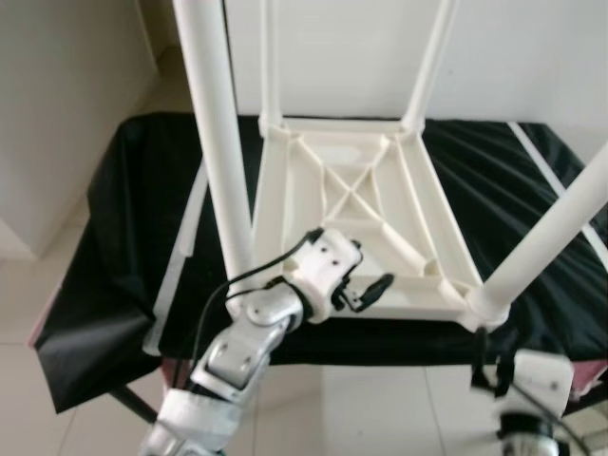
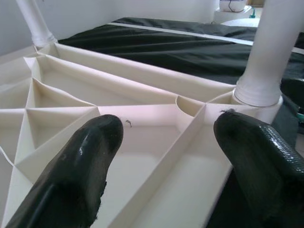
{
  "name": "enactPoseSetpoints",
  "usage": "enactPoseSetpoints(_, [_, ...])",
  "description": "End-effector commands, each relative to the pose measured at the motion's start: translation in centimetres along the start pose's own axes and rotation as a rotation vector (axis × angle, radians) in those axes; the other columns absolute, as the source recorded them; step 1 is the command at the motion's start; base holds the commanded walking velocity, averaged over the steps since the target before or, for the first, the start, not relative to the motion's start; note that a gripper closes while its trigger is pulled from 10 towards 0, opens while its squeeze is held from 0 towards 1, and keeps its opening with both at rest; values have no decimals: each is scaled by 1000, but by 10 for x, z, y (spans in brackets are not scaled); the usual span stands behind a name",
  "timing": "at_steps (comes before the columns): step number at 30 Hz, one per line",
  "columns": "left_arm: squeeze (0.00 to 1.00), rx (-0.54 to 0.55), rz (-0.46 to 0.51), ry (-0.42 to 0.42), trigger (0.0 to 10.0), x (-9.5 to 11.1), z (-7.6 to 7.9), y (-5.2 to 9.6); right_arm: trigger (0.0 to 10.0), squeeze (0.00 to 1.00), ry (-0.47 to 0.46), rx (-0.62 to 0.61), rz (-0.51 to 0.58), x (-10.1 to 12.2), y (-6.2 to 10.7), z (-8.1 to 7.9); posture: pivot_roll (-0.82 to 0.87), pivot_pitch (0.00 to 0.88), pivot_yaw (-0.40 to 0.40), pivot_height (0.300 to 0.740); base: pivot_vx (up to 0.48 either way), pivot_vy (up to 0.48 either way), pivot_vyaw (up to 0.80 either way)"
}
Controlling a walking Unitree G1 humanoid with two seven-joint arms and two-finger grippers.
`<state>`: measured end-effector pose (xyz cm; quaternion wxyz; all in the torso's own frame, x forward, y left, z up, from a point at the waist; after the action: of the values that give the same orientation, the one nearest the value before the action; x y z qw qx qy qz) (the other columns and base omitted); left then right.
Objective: Building children table
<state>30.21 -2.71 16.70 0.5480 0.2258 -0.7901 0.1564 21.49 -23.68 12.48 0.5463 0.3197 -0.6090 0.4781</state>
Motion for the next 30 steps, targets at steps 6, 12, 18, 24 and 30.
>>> enactPoseSetpoints(6, [0,225,-68,-20,10000,-5,-22,-10,10000,0,38,39,27,4,-11,-1,-101,45,9,740,0,0,0])
enactPoseSetpoints(12, [0,433,-133,27,10000,-9,-41,-13,10000,0,39,99,48,9,-23,-5,-88,56,-2,740,0,0,0])
enactPoseSetpoints(18, [0,707,-309,-123,10000,-21,-64,-3,10000,0,34,169,40,7,-33,-11,-86,53,-12,740,0,0,0])
enactPoseSetpoints(24, [0,928,-505,-89,10000,-46,-96,22,10000,0,33,191,39,7,-38,-13,-84,51,-15,740,0,0,0])
enactPoseSetpoints(30, [0,1056,-572,-79,10000,-54,-114,43,10000,0,34,215,40,8,-44,-12,-81,50,-18,740,0,0,0])
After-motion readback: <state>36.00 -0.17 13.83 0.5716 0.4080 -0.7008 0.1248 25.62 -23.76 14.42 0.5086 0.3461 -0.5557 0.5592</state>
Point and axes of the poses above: a point about 5 cm out from each wrist's last joint towards the gripper, its own y axis pointing back from the gripper into the wrist, its own x axis along the axis of the wrist's last joint, z = x × y, the point moved 4 cm from there along -y, pointing out of the wrist towards the gripper, and after that the axes turned 10 degrees about -y, right-handed, at the moved point
